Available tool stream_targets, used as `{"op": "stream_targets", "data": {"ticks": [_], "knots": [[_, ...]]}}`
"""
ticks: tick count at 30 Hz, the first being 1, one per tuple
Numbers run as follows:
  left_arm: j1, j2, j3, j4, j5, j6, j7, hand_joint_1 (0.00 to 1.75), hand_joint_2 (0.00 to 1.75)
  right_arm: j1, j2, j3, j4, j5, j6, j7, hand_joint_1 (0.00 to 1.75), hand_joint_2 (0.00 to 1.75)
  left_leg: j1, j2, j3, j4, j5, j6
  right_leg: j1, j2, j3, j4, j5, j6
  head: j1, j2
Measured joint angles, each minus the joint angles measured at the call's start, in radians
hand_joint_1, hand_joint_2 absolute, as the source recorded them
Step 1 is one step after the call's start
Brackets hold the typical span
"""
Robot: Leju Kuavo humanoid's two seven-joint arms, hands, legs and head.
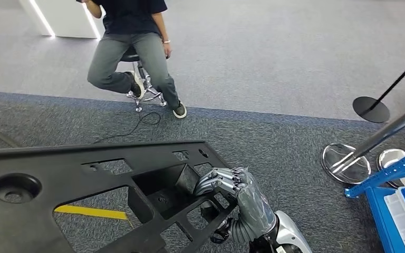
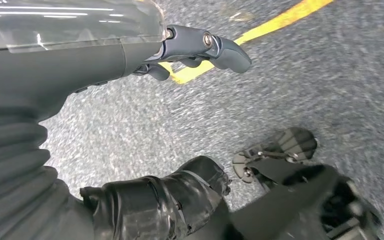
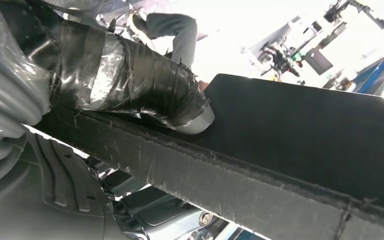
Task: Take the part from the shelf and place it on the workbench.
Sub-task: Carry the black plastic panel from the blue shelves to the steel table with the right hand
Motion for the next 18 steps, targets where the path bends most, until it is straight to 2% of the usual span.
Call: {"op": "stream_targets", "data": {"ticks": [2, 3, 4, 5, 6, 7, 8, 9, 10, 11, 12, 13, 14, 15, 16, 18], "knots": [[0.003, 0.000, -0.001, 0.000, 0.000, 0.000, -0.003, 0.00, 1.75, -0.001, 0.000, -0.001, -0.001, 0.000, -0.002, -0.004, 1.75, 1.75, 0.006, -0.021, 0.020, -0.020, 0.007, 0.013, -0.002, 0.049, -0.013, 0.043, -0.029, 0.006, 0.003, 0.000], [0.002, 0.000, -0.001, 0.000, 0.000, 0.001, -0.006, 0.00, 1.75, -0.001, 0.000, -0.002, -0.001, 0.002, -0.004, -0.007, 1.75, 1.75, 0.008, -0.031, 0.025, -0.025, 0.008, 0.018, -0.004, 0.081, -0.039, 0.096, -0.054, 0.006, 0.006, 0.000], [0.000, 0.000, -0.002, 0.000, 0.000, 0.002, -0.010, 0.00, 1.75, 0.001, -0.001, -0.002, -0.001, 0.004, -0.006, -0.011, 1.75, 1.75, 0.008, -0.042, 0.027, -0.026, 0.008, 0.023, -0.003, 0.101, -0.075, 0.162, -0.083, 0.005, 0.008, 0.000], [-0.002, 0.000, -0.002, 0.000, 0.000, 0.003, -0.013, 0.00, 1.75, 0.002, -0.001, -0.003, -0.001, 0.006, -0.007, -0.014, 1.75, 1.75, 0.008, -0.056, 0.026, -0.025, 0.007, 0.025, -0.002, 0.109, -0.111, 0.222, -0.103, 0.005, 0.010, 0.000], [-0.003, 0.000, -0.003, 0.000, 0.000, 0.004, -0.015, 0.00, 1.75, 0.003, 0.000, -0.003, -0.001, 0.008, -0.008, -0.016, 1.75, 1.75, 0.008, -0.071, 0.026, -0.023, 0.005, 0.026, -0.002, 0.112, -0.135, 0.257, -0.106, 0.006, 0.011, 0.000], [-0.003, 0.000, -0.005, 0.000, -0.001, 0.005, -0.017, 0.00, 1.75, 0.003, 0.000, -0.003, -0.001, 0.009, -0.008, -0.017, 1.75, 1.75, 0.008, -0.086, 0.027, -0.019, 0.003, 0.025, -0.003, 0.114, -0.143, 0.256, -0.090, 0.007, 0.012, 0.000], [-0.003, 0.000, -0.006, 0.000, -0.001, 0.006, -0.018, 0.00, 1.75, 0.003, 0.000, -0.003, -0.001, 0.010, -0.008, -0.017, 1.75, 1.75, 0.010, -0.103, 0.027, -0.014, 0.000, 0.022, -0.005, 0.116, -0.131, 0.218, -0.056, 0.008, 0.012, 0.000], [-0.002, 0.000, -0.007, 0.000, -0.001, 0.006, -0.019, 0.00, 1.75, 0.003, 0.000, -0.003, -0.001, 0.010, -0.008, -0.017, 1.75, 1.75, 0.012, -0.119, 0.027, -0.007, -0.005, 0.018, -0.009, 0.127, -0.107, 0.153, -0.017, 0.009, 0.012, 0.000], [-0.001, 0.000, -0.008, 0.000, -0.001, 0.006, -0.019, 0.00, 1.75, 0.003, 0.000, -0.004, -0.001, 0.011, -0.008, -0.018, 1.75, 1.75, 0.012, -0.133, 0.024, 0.003, -0.010, 0.012, -0.013, 0.152, -0.082, 0.093, 0.009, 0.011, 0.013, 0.000], [-0.001, 0.000, -0.009, 0.000, -0.001, 0.007, -0.019, 0.00, 1.75, 0.002, 0.000, -0.004, -0.002, 0.011, -0.009, -0.018, 1.75, 1.75, 0.013, -0.147, 0.018, 0.012, -0.015, 0.006, -0.017, 0.175, -0.062, 0.048, 0.025, 0.011, 0.014, 0.000], [0.000, 0.000, -0.009, 0.000, -0.001, 0.007, -0.020, 0.00, 1.75, 0.003, 0.000, -0.004, -0.003, 0.012, -0.009, -0.018, 1.75, 1.75, 0.014, -0.159, 0.012, 0.019, -0.018, 0.000, -0.018, 0.192, -0.052, 0.025, 0.028, 0.009, 0.014, 0.000], [0.000, 0.000, -0.009, 0.000, -0.001, 0.008, -0.020, 0.00, 1.75, 0.003, 0.000, -0.004, -0.004, 0.013, -0.009, -0.018, 1.75, 1.75, 0.016, -0.171, 0.005, 0.021, -0.018, -0.005, -0.016, 0.198, -0.050, 0.022, 0.023, 0.005, 0.015, 0.000], [0.001, 0.000, -0.010, 0.000, -0.001, 0.010, -0.020, 0.00, 1.75, 0.003, 0.000, -0.005, -0.004, 0.015, -0.010, -0.017, 1.75, 1.75, 0.018, -0.182, 0.000, 0.021, -0.016, -0.010, -0.015, 0.187, -0.049, 0.021, 0.025, -0.002, 0.014, 0.000], [0.003, 0.000, -0.011, 0.000, -0.001, 0.011, -0.021, 0.00, 1.75, 0.002, 0.000, -0.005, -0.004, 0.018, -0.010, -0.015, 1.75, 1.75, 0.019, -0.178, -0.003, 0.022, -0.016, -0.014, -0.015, 0.173, -0.046, 0.018, 0.026, -0.008, 0.014, 0.000], [0.005, 0.000, -0.012, 0.000, -0.001, 0.011, -0.021, 0.00, 1.75, 0.001, 0.001, -0.005, -0.004, 0.025, -0.012, -0.010, 1.75, 1.75, 0.018, -0.156, -0.010, 0.034, -0.022, -0.017, -0.016, 0.160, -0.042, 0.014, 0.026, -0.014, 0.011, 0.000], [0.003, -0.001, -0.014, 0.000, -0.001, 0.012, -0.021, 0.00, 1.75, 0.000, 0.002, -0.005, -0.005, 0.064, -0.015, 0.014, 1.75, 1.75, 0.016, -0.088, -0.047, 0.111, -0.058, -0.025, -0.013, 0.132, -0.031, 0.007, 0.025, -0.024, 0.005, 0.000]]}}
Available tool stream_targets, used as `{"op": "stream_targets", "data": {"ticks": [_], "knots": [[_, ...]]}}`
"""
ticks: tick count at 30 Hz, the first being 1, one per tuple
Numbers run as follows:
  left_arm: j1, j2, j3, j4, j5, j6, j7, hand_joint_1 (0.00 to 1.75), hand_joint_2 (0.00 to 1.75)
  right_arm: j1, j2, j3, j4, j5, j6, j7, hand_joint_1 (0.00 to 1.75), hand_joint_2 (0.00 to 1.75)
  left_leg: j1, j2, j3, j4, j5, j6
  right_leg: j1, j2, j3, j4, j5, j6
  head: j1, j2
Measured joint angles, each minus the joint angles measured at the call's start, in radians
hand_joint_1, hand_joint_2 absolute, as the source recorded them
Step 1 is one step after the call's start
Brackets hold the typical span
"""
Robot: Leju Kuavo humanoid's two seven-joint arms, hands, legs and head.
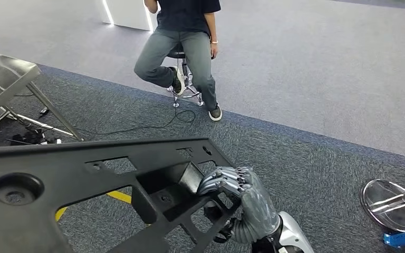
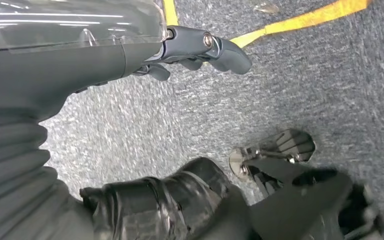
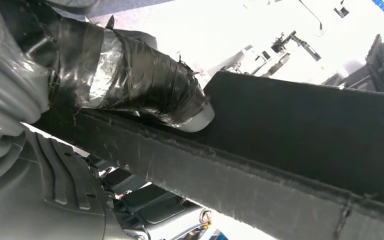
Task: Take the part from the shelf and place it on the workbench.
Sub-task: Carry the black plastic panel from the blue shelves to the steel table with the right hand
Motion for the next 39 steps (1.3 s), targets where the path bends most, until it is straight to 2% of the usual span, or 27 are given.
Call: {"op": "stream_targets", "data": {"ticks": [1, 2, 4, 5, 6, 8, 10, 15, 16, 18, 20, 21, 22, 23, 24, 25, 26, 28, 29, 30, 31, 32, 33, 35, 37, 38, 39], "knots": [[-0.003, 0.000, -0.001, 0.000, 0.000, 0.000, 0.000, 0.00, 1.75, 0.000, 0.000, 0.000, 0.000, 0.032, -0.001, 0.017, 1.75, 1.75, 0.001, 0.026, -0.031, 0.060, -0.026, -0.004, 0.003, -0.015, 0.004, -0.002, -0.002, -0.004, -0.003, 0.000], [-0.005, 0.000, -0.003, 0.000, 0.000, 0.000, 0.001, 0.00, 1.75, 0.000, 0.000, 0.000, 0.000, 0.063, -0.002, 0.033, 1.75, 1.75, 0.002, 0.038, -0.064, 0.119, -0.046, -0.006, 0.006, -0.031, 0.007, -0.002, -0.005, -0.007, -0.003, 0.000], [-0.006, 0.000, -0.005, 0.000, 0.001, 0.000, 0.001, 0.00, 1.75, 0.000, 0.000, 0.000, 0.002, 0.103, -0.002, 0.055, 1.75, 1.75, 0.003, 0.046, -0.101, 0.173, -0.050, -0.007, 0.009, -0.059, 0.013, -0.002, -0.012, -0.009, -0.004, 0.000], [-0.004, -0.001, -0.006, 0.000, 0.001, 0.001, 0.001, 0.00, 1.75, 0.000, 0.000, 0.000, 0.002, 0.111, -0.002, 0.059, 1.75, 1.75, 0.003, 0.049, -0.091, 0.146, -0.025, -0.004, 0.011, -0.072, 0.017, -0.002, -0.016, -0.009, -0.004, 0.000], [-0.002, 0.000, -0.006, 0.000, 0.001, 0.002, 0.001, 0.00, 1.75, 0.000, 0.001, 0.000, 0.003, 0.116, -0.003, 0.062, 1.75, 1.75, 0.002, 0.057, -0.063, 0.088, 0.012, 0.000, 0.012, -0.085, 0.023, -0.002, -0.021, -0.009, -0.004, 0.000], [-0.002, 0.000, -0.006, 0.000, 0.001, 0.004, 0.001, 0.00, 1.75, -0.001, 0.003, 0.000, 0.004, 0.124, -0.003, 0.067, 1.75, 1.75, -0.010, 0.096, 0.003, -0.042, 0.062, 0.011, 0.016, -0.108, 0.036, -0.006, -0.030, -0.004, -0.003, 0.000], [-0.006, -0.001, -0.006, 0.000, 0.002, 0.005, 0.001, 0.00, 1.75, -0.003, 0.005, 0.000, 0.004, 0.129, -0.004, 0.071, 1.75, 1.75, -0.023, 0.125, 0.031, -0.094, 0.064, 0.021, 0.020, -0.122, 0.042, -0.011, -0.036, 0.002, -0.003, 0.000], [-0.008, -0.001, -0.006, 0.000, 0.002, 0.006, 0.001, 0.00, 1.75, -0.003, 0.005, 0.000, 0.004, 0.132, -0.004, 0.074, 1.75, 1.75, -0.026, 0.118, 0.031, -0.098, 0.064, 0.027, 0.021, -0.130, 0.045, -0.015, -0.037, 0.006, -0.003, 0.000], [-0.006, -0.001, -0.006, 0.000, 0.003, 0.005, 0.001, 0.00, 1.75, -0.005, 0.006, 0.000, 0.004, 0.133, -0.003, 0.075, 1.75, 1.75, -0.024, 0.105, 0.037, -0.105, 0.065, 0.031, 0.020, -0.127, 0.050, -0.014, -0.042, 0.012, -0.002, 0.000], [-0.002, -0.001, -0.006, 0.000, 0.004, 0.003, 0.003, 0.00, 1.75, -0.007, 0.006, 0.000, 0.005, 0.135, -0.003, 0.078, 1.75, 1.75, -0.018, 0.074, 0.052, -0.122, 0.067, 0.046, 0.017, -0.086, 0.036, 0.034, -0.072, 0.023, 0.001, 0.000], [-0.004, -0.001, -0.007, 0.000, 0.005, 0.001, 0.006, 0.00, 1.75, -0.007, 0.006, 0.000, 0.006, 0.134, -0.003, 0.079, 1.75, 1.75, -0.013, 0.043, 0.062, -0.130, 0.067, 0.058, 0.016, -0.034, -0.030, 0.156, -0.122, 0.029, 0.005, 0.000], [-0.006, -0.001, -0.007, 0.000, 0.005, 0.001, 0.007, 0.00, 1.75, -0.006, 0.006, 0.001, 0.008, 0.134, -0.003, 0.079, 1.75, 1.75, -0.013, 0.029, 0.062, -0.129, 0.066, 0.060, 0.016, -0.024, -0.069, 0.215, -0.137, 0.030, 0.007, 0.000], [-0.007, -0.001, -0.008, 0.000, 0.005, 0.000, 0.008, 0.00, 1.75, -0.005, 0.006, 0.001, 0.010, 0.133, -0.003, 0.079, 1.75, 1.75, -0.013, 0.013, 0.063, -0.128, 0.064, 0.060, 0.015, -0.021, -0.097, 0.248, -0.134, 0.032, 0.008, 0.000], [-0.007, -0.001, -0.008, 0.000, 0.005, 0.000, 0.008, 0.00, 1.75, -0.004, 0.006, 0.001, 0.011, 0.133, -0.003, 0.079, 1.75, 1.75, -0.012, -0.003, 0.064, -0.125, 0.062, 0.060, 0.014, -0.019, -0.108, 0.245, -0.113, 0.033, 0.009, 0.000], [-0.007, -0.001, -0.009, 0.000, 0.005, 0.000, 0.009, 0.00, 1.75, -0.004, 0.006, 0.001, 0.012, 0.133, -0.003, 0.079, 1.75, 1.75, -0.011, -0.019, 0.066, -0.122, 0.059, 0.058, 0.012, -0.014, -0.100, 0.205, -0.076, 0.034, 0.009, 0.000], [-0.006, -0.001, -0.009, 0.000, 0.004, 0.000, 0.010, 0.00, 1.75, -0.005, 0.006, 0.001, 0.012, 0.132, -0.003, 0.079, 1.75, 1.75, -0.009, -0.034, 0.066, -0.116, 0.054, 0.054, 0.009, 0.003, -0.079, 0.143, -0.034, 0.035, 0.010, 0.000], [-0.006, -0.001, -0.009, 0.000, 0.004, 0.000, 0.011, 0.00, 1.75, -0.005, 0.006, 0.001, 0.013, 0.131, -0.003, 0.079, 1.75, 1.75, -0.010, -0.048, 0.064, -0.108, 0.049, 0.049, 0.005, 0.031, -0.057, 0.082, -0.005, 0.036, 0.011, 0.000], [-0.005, -0.001, -0.009, 0.000, 0.004, 0.000, 0.013, 0.00, 1.75, -0.006, 0.006, 0.002, 0.014, 0.129, -0.002, 0.079, 1.75, 1.75, -0.007, -0.073, 0.053, -0.097, 0.044, 0.037, 0.000, 0.072, -0.031, 0.013, 0.017, 0.032, 0.011, 0.000], [-0.005, -0.001, -0.010, 0.000, 0.003, 0.000, 0.014, 0.00, 1.75, -0.006, 0.006, 0.003, 0.014, 0.129, -0.002, 0.079, 1.75, 1.75, -0.006, -0.085, 0.048, -0.096, 0.044, 0.030, 0.001, 0.074, -0.028, 0.007, 0.013, 0.027, 0.011, 0.000], [-0.004, -0.001, -0.010, 0.000, 0.002, 0.000, 0.014, 0.00, 1.75, -0.008, 0.006, 0.004, 0.015, 0.129, -0.002, 0.079, 1.75, 1.75, -0.002, -0.098, 0.044, -0.099, 0.046, 0.024, 0.002, 0.062, -0.025, 0.004, 0.015, 0.020, 0.011, 0.000], [-0.001, -0.001, -0.010, 0.000, 0.002, 0.000, 0.015, 0.00, 1.75, -0.010, 0.007, 0.004, 0.015, 0.129, -0.002, 0.079, 1.75, 1.75, -0.001, -0.095, 0.042, -0.097, 0.046, 0.019, 0.003, 0.049, -0.020, -0.001, 0.016, 0.014, 0.012, 0.000], [0.001, -0.001, -0.010, 0.000, 0.002, -0.001, 0.016, 0.00, 1.75, -0.011, 0.008, 0.005, 0.015, 0.129, -0.002, 0.079, 1.75, 1.75, -0.003, -0.075, 0.037, -0.088, 0.041, 0.014, 0.002, 0.036, -0.015, -0.007, 0.018, 0.007, 0.008, 0.000], [0.000, -0.001, -0.010, 0.000, 0.001, -0.002, 0.016, 0.00, 1.75, -0.012, 0.009, 0.005, 0.015, 0.129, -0.001, 0.079, 1.75, 1.75, -0.004, -0.042, 0.024, -0.060, 0.026, 0.009, 0.002, 0.021, -0.008, -0.013, 0.018, 0.001, 0.004, 0.000], [-0.003, -0.002, -0.011, 0.000, 0.001, -0.005, 0.016, 0.00, 1.75, -0.012, 0.010, 0.006, 0.015, 0.128, 0.000, 0.079, 1.75, 1.75, -0.003, 0.024, -0.028, 0.043, -0.023, -0.001, 0.006, -0.011, 0.001, -0.019, 0.015, -0.008, -0.004, 0.000], [-0.006, -0.002, -0.012, 0.000, 0.001, -0.009, 0.016, 0.00, 1.75, -0.012, 0.011, 0.007, 0.015, 0.124, 0.001, 0.078, 1.75, 1.75, 0.002, 0.042, -0.083, 0.139, -0.054, -0.008, 0.009, -0.044, 0.006, -0.020, 0.009, -0.012, -0.004, 0.000], [-0.004, -0.003, -0.013, 0.000, 0.000, -0.010, 0.016, 0.00, 1.75, -0.012, 0.011, 0.008, 0.015, 0.122, 0.002, 0.078, 1.75, 1.75, 0.004, 0.046, -0.089, 0.145, -0.045, -0.009, 0.009, -0.058, 0.008, -0.020, 0.006, -0.012, -0.004, 0.000], [-0.003, -0.003, -0.013, 0.000, 0.000, -0.011, 0.016, 0.00, 1.75, -0.012, 0.011, 0.008, 0.015, 0.119, 0.003, 0.078, 1.75, 1.75, 0.005, 0.051, -0.075, 0.114, -0.019, -0.009, 0.009, -0.072, 0.012, -0.020, 0.002, -0.011, -0.004, 0.000]]}}
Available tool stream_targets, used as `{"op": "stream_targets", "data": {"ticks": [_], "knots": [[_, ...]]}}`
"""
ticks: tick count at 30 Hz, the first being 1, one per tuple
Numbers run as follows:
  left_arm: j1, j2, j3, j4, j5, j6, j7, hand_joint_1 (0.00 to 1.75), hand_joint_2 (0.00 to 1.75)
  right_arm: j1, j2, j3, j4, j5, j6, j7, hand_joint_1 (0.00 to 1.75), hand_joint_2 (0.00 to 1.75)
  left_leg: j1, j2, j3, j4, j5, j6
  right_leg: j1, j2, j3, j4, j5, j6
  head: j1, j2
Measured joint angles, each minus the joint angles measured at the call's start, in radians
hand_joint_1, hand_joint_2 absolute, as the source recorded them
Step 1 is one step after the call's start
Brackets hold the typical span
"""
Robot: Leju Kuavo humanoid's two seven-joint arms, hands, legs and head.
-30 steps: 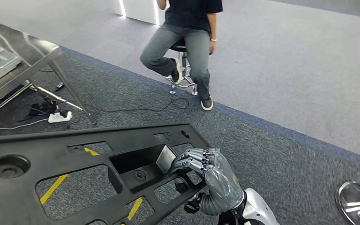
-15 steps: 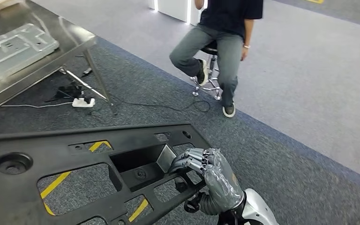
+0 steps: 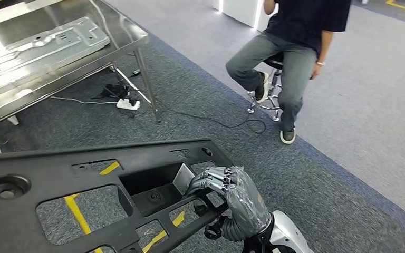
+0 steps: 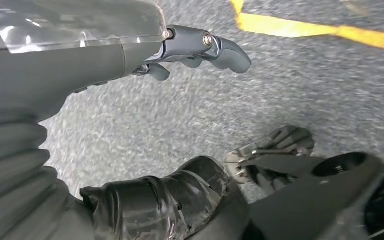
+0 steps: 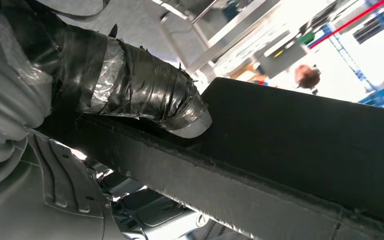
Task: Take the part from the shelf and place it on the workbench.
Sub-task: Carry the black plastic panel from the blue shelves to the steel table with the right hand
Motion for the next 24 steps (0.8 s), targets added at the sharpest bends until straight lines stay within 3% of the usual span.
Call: {"op": "stream_targets", "data": {"ticks": [2, 4, 5, 7, 8, 10, 11, 13, 14, 15, 16, 18, 20, 22, 24], "knots": [[0.002, 0.000, 0.000, 0.000, -0.001, -0.001, 0.000, 0.00, 1.75, 0.000, 0.000, 0.000, 0.000, -0.002, 0.001, 0.000, 1.75, 1.75, -0.005, 0.040, 0.066, -0.127, 0.061, 0.007, 0.001, -0.023, 0.011, 0.000, -0.008, 0.005, 0.000, 0.000], [-0.001, 0.000, 0.000, 0.000, -0.001, -0.001, 0.000, 0.00, 1.75, -0.001, 0.000, 0.000, 0.000, -0.003, 0.002, 0.000, 1.75, 1.75, -0.017, 0.076, 0.110, -0.213, 0.082, 0.020, 0.005, -0.043, 0.018, -0.001, -0.017, 0.015, 0.001, 0.000], [-0.002, 0.000, 0.000, 0.000, -0.001, -0.001, 0.000, 0.00, 1.75, -0.001, 0.000, 0.000, 0.000, -0.003, 0.003, 0.000, 1.75, 1.75, -0.023, 0.079, 0.113, -0.222, 0.077, 0.026, 0.007, -0.053, 0.021, -0.002, -0.020, 0.020, 0.001, 0.000], [-0.001, 0.000, 0.000, 0.000, -0.001, -0.001, 0.000, 0.00, 1.75, -0.003, 0.000, 0.000, 0.000, -0.004, 0.004, 0.000, 1.75, 1.75, -0.022, 0.052, 0.120, -0.230, 0.077, 0.036, 0.006, -0.068, 0.032, -0.006, -0.027, 0.032, 0.001, 0.000], [0.000, 0.000, 0.000, 0.000, -0.001, -0.001, 0.000, 0.00, 1.75, -0.004, 0.001, 0.000, 0.000, -0.004, 0.004, 0.000, 1.75, 1.75, -0.019, 0.039, 0.129, -0.238, 0.078, 0.040, 0.005, -0.054, 0.036, 0.000, -0.034, 0.038, 0.002, 0.000], [-0.001, 0.000, -0.001, 0.000, -0.001, -0.002, 0.000, 0.00, 1.75, -0.008, 0.001, 0.001, 0.000, -0.004, 0.004, 0.000, 1.75, 1.75, -0.011, 0.016, 0.146, -0.252, 0.081, 0.051, 0.001, 0.001, 0.014, 0.058, -0.066, 0.046, 0.007, 0.000], [-0.003, 0.000, -0.001, 0.000, -0.001, -0.002, 0.000, 0.00, 1.75, -0.008, 0.001, 0.001, 0.000, -0.005, 0.004, -0.001, 1.75, 1.75, -0.012, 0.004, 0.149, -0.253, 0.080, 0.056, 0.000, 0.031, -0.016, 0.114, -0.089, 0.047, 0.011, 0.000], [-0.006, 0.000, -0.002, 0.000, -0.001, -0.002, 0.000, 0.00, 1.75, -0.007, 0.001, 0.001, 0.000, -0.008, 0.004, -0.002, 1.75, 1.75, -0.012, -0.023, 0.149, -0.253, 0.078, 0.062, 0.000, 0.051, -0.089, 0.227, -0.121, 0.047, 0.014, 0.000], [-0.006, 0.000, -0.003, 0.000, -0.001, -0.002, 0.000, 0.00, 1.75, -0.005, 0.001, 0.001, 0.001, -0.011, 0.004, -0.003, 1.75, 1.75, -0.012, -0.039, 0.150, -0.251, 0.077, 0.062, -0.001, 0.054, -0.111, 0.248, -0.114, 0.048, 0.015, 0.000], [-0.007, 0.000, -0.004, 0.000, -0.001, -0.002, -0.001, 0.00, 1.75, -0.005, 0.001, 0.001, 0.001, -0.014, 0.004, -0.004, 1.75, 1.75, -0.011, -0.056, 0.150, -0.248, 0.074, 0.061, -0.002, 0.055, -0.115, 0.232, -0.088, 0.048, 0.015, 0.000], [-0.006, 0.000, -0.004, 0.000, -0.001, -0.003, -0.002, 0.00, 1.75, -0.005, 0.001, 0.001, 0.002, -0.018, 0.004, -0.005, 1.75, 1.75, -0.010, -0.072, 0.151, -0.242, 0.071, 0.058, -0.003, 0.062, -0.101, 0.183, -0.047, 0.047, 0.015, 0.000], [-0.005, -0.001, -0.006, 0.000, 0.000, -0.007, -0.010, 0.00, 1.75, -0.006, 0.001, 0.001, 0.004, -0.024, 0.004, -0.008, 1.75, 1.75, -0.008, -0.100, 0.144, -0.228, 0.062, 0.049, -0.009, 0.107, -0.058, 0.069, 0.009, 0.046, 0.016, 0.000], [-0.004, -0.001, -0.006, 0.000, 0.002, -0.010, -0.021, 0.00, 1.75, -0.006, 0.000, 0.001, 0.005, -0.028, 0.006, -0.011, 1.75, 1.75, -0.004, -0.124, 0.132, -0.219, 0.058, 0.036, -0.010, 0.140, -0.039, 0.022, 0.016, 0.041, 0.015, 0.000], [-0.002, 0.000, -0.006, 0.000, 0.002, -0.010, -0.029, 0.00, 1.75, -0.008, 0.000, 0.001, 0.006, -0.030, 0.009, -0.012, 1.75, 1.75, 0.001, -0.141, 0.125, -0.221, 0.060, 0.024, -0.007, 0.123, -0.035, 0.015, 0.017, 0.031, 0.015, 0.000], [0.002, 0.000, -0.006, 0.000, 0.002, -0.009, -0.036, 0.00, 1.75, -0.010, 0.000, 0.001, 0.006, -0.032, 0.010, -0.012, 1.75, 1.75, 0.000, -0.101, 0.115, -0.201, 0.049, 0.013, -0.008, 0.097, -0.023, 0.003, 0.019, 0.018, 0.009, 0.000]]}}
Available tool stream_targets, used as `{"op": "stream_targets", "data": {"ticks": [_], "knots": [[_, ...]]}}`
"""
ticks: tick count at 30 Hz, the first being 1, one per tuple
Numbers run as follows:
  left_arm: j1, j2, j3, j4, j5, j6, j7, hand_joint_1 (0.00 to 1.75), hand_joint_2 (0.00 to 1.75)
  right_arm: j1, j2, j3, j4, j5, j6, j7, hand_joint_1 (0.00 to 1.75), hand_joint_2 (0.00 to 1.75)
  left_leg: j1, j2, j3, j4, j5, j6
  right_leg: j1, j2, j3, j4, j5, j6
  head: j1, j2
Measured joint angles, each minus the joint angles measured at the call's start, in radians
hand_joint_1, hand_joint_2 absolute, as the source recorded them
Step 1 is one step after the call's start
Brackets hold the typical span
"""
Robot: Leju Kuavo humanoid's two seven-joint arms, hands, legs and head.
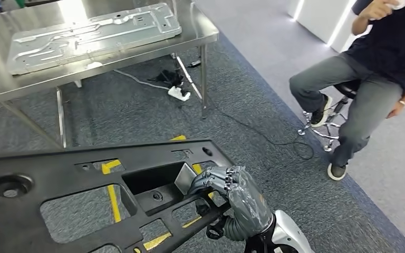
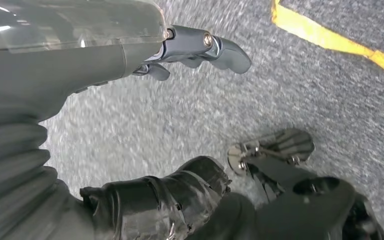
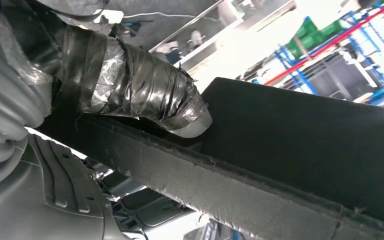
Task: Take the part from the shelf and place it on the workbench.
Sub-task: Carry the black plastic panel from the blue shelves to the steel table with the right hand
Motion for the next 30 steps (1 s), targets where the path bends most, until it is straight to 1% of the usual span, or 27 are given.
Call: {"op": "stream_targets", "data": {"ticks": [2, 3, 4, 5, 6, 7, 8, 9, 10, 11, 12, 13, 14, 15, 16, 17, 18, 19, 20, 21, 22, 23, 25, 26, 27, 29, 30], "knots": [[-0.001, -0.001, 0.000, 0.000, 0.000, 0.001, -0.009, 0.00, 1.75, 0.000, 0.000, 0.000, 0.000, -0.002, 0.001, 0.000, 1.75, 1.75, -0.001, 0.068, -0.043, 0.086, -0.042, -0.009, 0.001, -0.028, 0.012, -0.007, -0.002, -0.010, -0.009, 0.000], [-0.003, -0.001, 0.000, 0.000, 0.000, 0.001, -0.015, 0.00, 1.75, 0.001, 0.000, 0.000, 0.000, -0.002, 0.001, 0.000, 1.75, 1.75, 0.001, 0.086, -0.076, 0.147, -0.067, -0.012, 0.003, -0.044, 0.016, -0.008, -0.005, -0.013, -0.011, 0.000], [-0.005, -0.002, -0.001, 0.000, 0.000, 0.002, -0.020, 0.00, 1.75, 0.001, 0.000, 0.000, 0.000, -0.003, 0.002, 0.000, 1.75, 1.75, 0.003, 0.093, -0.106, 0.198, -0.082, -0.014, 0.004, -0.059, 0.019, -0.007, -0.009, -0.015, -0.011, 0.000], [-0.005, -0.002, -0.001, 0.000, 0.000, 0.002, -0.024, 0.00, 1.75, 0.002, 0.000, 0.000, 0.001, -0.003, 0.002, 0.001, 1.75, 1.75, 0.004, 0.096, -0.123, 0.224, -0.081, -0.015, 0.005, -0.074, 0.022, -0.007, -0.013, -0.016, -0.011, 0.000], [-0.004, -0.002, -0.001, 0.000, 0.000, 0.002, -0.026, 0.00, 1.75, 0.002, 0.000, 0.000, 0.001, -0.003, 0.003, 0.001, 1.75, 1.75, 0.004, 0.099, -0.120, 0.213, -0.062, -0.014, 0.006, -0.088, 0.026, -0.007, -0.017, -0.015, -0.011, 0.000], [-0.002, -0.002, -0.001, 0.000, 0.000, 0.002, -0.027, 0.00, 1.75, 0.002, 0.000, 0.000, 0.002, -0.003, 0.003, 0.001, 1.75, 1.75, 0.004, 0.105, -0.099, 0.168, -0.029, -0.012, 0.006, -0.100, 0.032, -0.007, -0.021, -0.014, -0.011, 0.000], [-0.001, -0.002, -0.001, 0.000, 0.000, 0.002, -0.027, 0.00, 1.75, 0.002, 0.000, 0.000, 0.002, -0.003, 0.003, 0.001, 1.75, 1.75, 0.002, 0.122, -0.067, 0.101, 0.004, -0.008, 0.006, -0.111, 0.038, -0.007, -0.026, -0.012, -0.011, 0.000], [-0.001, -0.002, -0.001, 0.000, 0.000, 0.002, -0.028, 0.00, 1.75, 0.002, 0.000, 0.000, 0.002, -0.003, 0.003, 0.001, 1.75, 1.75, -0.005, 0.147, -0.035, 0.042, 0.025, -0.002, 0.009, -0.122, 0.043, -0.007, -0.031, -0.009, -0.011, 0.000], [-0.003, -0.002, -0.001, 0.000, 0.000, 0.002, -0.029, 0.00, 1.75, 0.001, 0.000, 0.000, 0.002, -0.003, 0.004, 0.001, 1.75, 1.75, -0.012, 0.166, -0.014, 0.000, 0.035, 0.005, 0.011, -0.132, 0.047, -0.008, -0.035, -0.004, -0.011, 0.000], [-0.005, -0.001, -0.001, 0.000, 0.000, 0.002, -0.029, 0.00, 1.75, 0.001, 0.000, 0.000, 0.002, -0.003, 0.005, 0.001, 1.75, 1.75, -0.019, 0.179, -0.004, -0.022, 0.035, 0.012, 0.014, -0.142, 0.051, -0.009, -0.039, 0.002, -0.010, 0.000], [-0.006, -0.001, -0.001, 0.000, 0.000, 0.002, -0.030, 0.00, 1.75, 0.001, 0.000, 0.000, 0.002, -0.003, 0.007, 0.002, 1.75, 1.75, -0.024, 0.176, -0.003, -0.024, 0.031, 0.018, 0.016, -0.152, 0.054, -0.012, -0.041, 0.007, -0.010, 0.000], [-0.006, -0.001, -0.001, 0.000, 0.000, 0.002, -0.030, 0.00, 1.75, 0.000, 0.000, 0.000, 0.002, -0.003, 0.009, 0.002, 1.75, 1.75, -0.022, 0.161, -0.002, -0.028, 0.031, 0.022, 0.017, -0.163, 0.060, -0.015, -0.045, 0.013, -0.010, 0.000], [-0.004, -0.002, -0.001, 0.000, -0.001, 0.002, -0.030, 0.00, 1.75, 0.000, 0.000, 0.000, 0.002, -0.003, 0.011, 0.003, 1.75, 1.75, -0.019, 0.149, 0.003, -0.034, 0.032, 0.026, 0.016, -0.160, 0.065, -0.015, -0.049, 0.019, -0.010, 0.000], [-0.003, -0.002, -0.001, 0.000, -0.001, 0.001, -0.030, 0.00, 1.75, -0.001, 0.000, 0.000, 0.002, -0.003, 0.013, 0.003, 1.75, 1.75, -0.015, 0.137, 0.009, -0.040, 0.033, 0.030, 0.015, -0.143, 0.066, -0.006, -0.059, 0.024, -0.008, 0.000], [-0.003, -0.003, -0.002, 0.000, -0.001, 0.001, -0.031, 0.00, 1.75, -0.002, 0.000, 0.000, 0.002, -0.004, 0.015, 0.004, 1.75, 1.75, -0.011, 0.125, 0.015, -0.046, 0.036, 0.036, 0.014, -0.117, 0.055, 0.024, -0.076, 0.029, -0.006, 0.000], [-0.004, -0.003, -0.002, 0.000, -0.001, 0.000, -0.031, 0.00, 1.75, -0.002, -0.001, 0.000, 0.003, -0.005, 0.018, 0.005, 1.75, 1.75, -0.008, 0.114, 0.019, -0.049, 0.037, 0.041, 0.011, -0.086, 0.030, 0.075, -0.101, 0.032, -0.003, 0.000], [-0.006, -0.003, -0.002, 0.000, -0.001, -0.001, -0.032, 0.00, 1.75, -0.001, -0.002, 0.000, 0.003, -0.006, 0.020, 0.005, 1.75, 1.75, -0.008, 0.101, 0.020, -0.050, 0.037, 0.045, 0.011, -0.064, -0.006, 0.142, -0.129, 0.033, 0.000, 0.000], [-0.008, -0.003, -0.002, 0.000, -0.001, -0.001, -0.032, 0.00, 1.75, -0.001, -0.002, 0.000, 0.005, -0.008, 0.023, 0.006, 1.75, 1.75, -0.008, 0.087, 0.020, -0.049, 0.036, 0.049, 0.011, -0.054, -0.045, 0.207, -0.150, 0.034, 0.001, 0.000], [-0.009, -0.003, -0.002, 0.000, -0.001, -0.001, -0.033, 0.00, 1.75, 0.000, -0.003, 0.000, 0.006, -0.009, 0.027, 0.008, 1.75, 1.75, -0.008, 0.071, 0.021, -0.048, 0.035, 0.050, 0.011, -0.049, -0.074, 0.248, -0.154, 0.035, 0.001, 0.000], [-0.009, -0.003, -0.002, 0.000, 0.000, 0.000, -0.033, 0.00, 1.75, 0.000, -0.004, 0.000, 0.007, -0.010, 0.030, 0.009, 1.75, 1.75, -0.008, 0.056, 0.021, -0.045, 0.033, 0.049, 0.010, -0.047, -0.087, 0.254, -0.139, 0.035, 0.001, 0.000], [-0.008, -0.003, -0.002, 0.000, 0.000, 0.000, -0.033, 0.00, 1.75, -0.001, -0.004, 0.000, 0.008, -0.011, 0.033, 0.010, 1.75, 1.75, -0.008, 0.040, 0.022, -0.042, 0.031, 0.048, 0.009, -0.044, -0.081, 0.221, -0.106, 0.035, 0.001, 0.000], [-0.008, -0.003, -0.002, 0.000, 0.000, 0.000, -0.033, 0.00, 1.75, -0.001, -0.005, 0.000, 0.008, -0.011, 0.035, 0.010, 1.75, 1.75, -0.007, 0.024, 0.022, -0.037, 0.028, 0.045, 0.007, -0.031, -0.058, 0.156, -0.064, 0.033, 0.002, 0.000], [-0.008, -0.004, -0.002, 0.000, 0.000, 0.000, -0.033, 0.00, 1.75, -0.002, -0.005, 0.000, 0.008, -0.011, 0.036, 0.011, 1.75, 1.75, -0.007, -0.004, 0.017, -0.027, 0.022, 0.037, 0.002, 0.013, -0.015, 0.040, -0.015, 0.029, 0.002, 0.000], [-0.007, -0.005, -0.003, 0.000, 0.000, 0.000, -0.033, 0.00, 1.75, -0.002, -0.005, 0.000, 0.009, -0.011, 0.036, 0.011, 1.75, 1.75, -0.006, -0.016, 0.012, -0.024, 0.021, 0.031, 0.001, 0.029, -0.003, 0.009, -0.009, 0.027, 0.002, 0.000], [-0.006, -0.005, -0.003, 0.000, 0.000, 0.000, -0.033, 0.00, 1.75, -0.002, -0.006, 0.000, 0.009, -0.011, 0.036, 0.011, 1.75, 1.75, -0.005, -0.026, 0.008, -0.024, 0.022, 0.025, 0.002, 0.033, 0.000, 0.003, -0.014, 0.024, 0.001, 0.000], [-0.002, -0.004, -0.003, 0.000, 0.000, -0.001, -0.030, 0.00, 1.75, -0.004, -0.006, 0.000, 0.009, -0.014, 0.038, 0.013, 1.75, 1.75, 0.000, -0.040, 0.004, -0.025, 0.023, 0.013, 0.002, 0.012, 0.008, -0.004, -0.010, 0.013, 0.001, 0.000], [0.000, -0.004, -0.003, 0.000, 0.000, -0.002, -0.028, 0.00, 1.75, -0.005, -0.006, 0.000, 0.009, -0.020, 0.041, 0.015, 1.75, 1.75, 0.000, -0.027, -0.001, -0.016, 0.017, 0.007, 0.001, 0.002, 0.015, -0.010, -0.009, 0.006, 0.000, 0.000]]}}
